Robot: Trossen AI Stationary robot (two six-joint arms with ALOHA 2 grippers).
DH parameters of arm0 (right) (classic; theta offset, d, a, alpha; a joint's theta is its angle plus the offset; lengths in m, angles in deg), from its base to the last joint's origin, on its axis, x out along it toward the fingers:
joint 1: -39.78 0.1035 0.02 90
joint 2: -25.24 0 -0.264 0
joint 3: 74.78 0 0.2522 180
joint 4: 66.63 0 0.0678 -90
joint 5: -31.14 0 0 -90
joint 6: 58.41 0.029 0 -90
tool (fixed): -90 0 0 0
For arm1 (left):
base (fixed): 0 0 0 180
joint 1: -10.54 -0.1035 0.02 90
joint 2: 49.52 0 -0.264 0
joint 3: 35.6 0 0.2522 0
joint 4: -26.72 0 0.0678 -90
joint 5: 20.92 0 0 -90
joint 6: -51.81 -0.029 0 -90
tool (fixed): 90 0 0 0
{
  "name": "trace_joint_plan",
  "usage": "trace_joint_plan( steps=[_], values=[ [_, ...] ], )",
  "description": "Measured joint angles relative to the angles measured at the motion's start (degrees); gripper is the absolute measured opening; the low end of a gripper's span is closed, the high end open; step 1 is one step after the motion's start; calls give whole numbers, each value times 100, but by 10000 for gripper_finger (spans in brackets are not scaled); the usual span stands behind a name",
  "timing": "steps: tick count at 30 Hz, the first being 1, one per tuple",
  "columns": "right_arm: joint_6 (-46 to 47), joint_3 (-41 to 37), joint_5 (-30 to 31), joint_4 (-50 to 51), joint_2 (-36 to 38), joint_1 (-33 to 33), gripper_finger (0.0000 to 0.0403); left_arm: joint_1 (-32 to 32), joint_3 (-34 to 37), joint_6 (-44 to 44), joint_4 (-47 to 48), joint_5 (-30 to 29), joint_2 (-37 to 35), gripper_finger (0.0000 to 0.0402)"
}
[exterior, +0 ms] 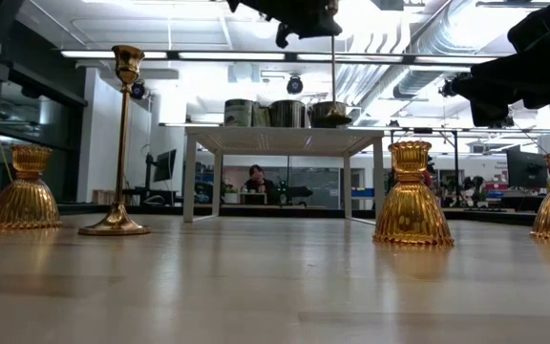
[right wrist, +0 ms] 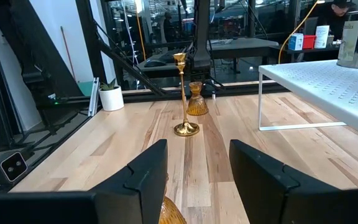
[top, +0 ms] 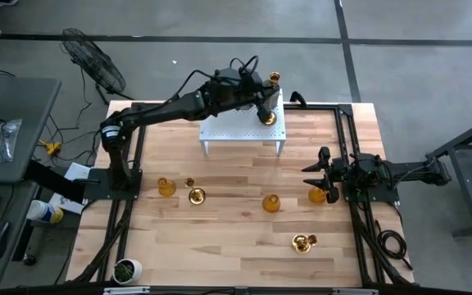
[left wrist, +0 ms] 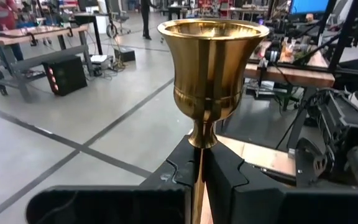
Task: Pick & Place candle stick holders
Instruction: Put the top gold candle holder on the shelf
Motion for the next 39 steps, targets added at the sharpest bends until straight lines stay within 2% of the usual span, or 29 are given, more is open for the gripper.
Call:
trace_joint_plan(
  steps=[7, 18, 31, 39],
  values=[
    [0, 0, -1, 0, -1, 2, 165, -74, -270, 1, 60, -34, 320, 8],
    [0, 0, -1, 0, -1, 1, 165, -256, -297, 134, 75, -186, 380, 8],
    [0, 0, 0, 0, -2, 2, 165, -323, -286, 114, 106, -4, 450, 8],
    [-1, 0, -1, 0, -2, 0, 165, -323, -286, 110, 76, 20, 450, 29]
  ],
)
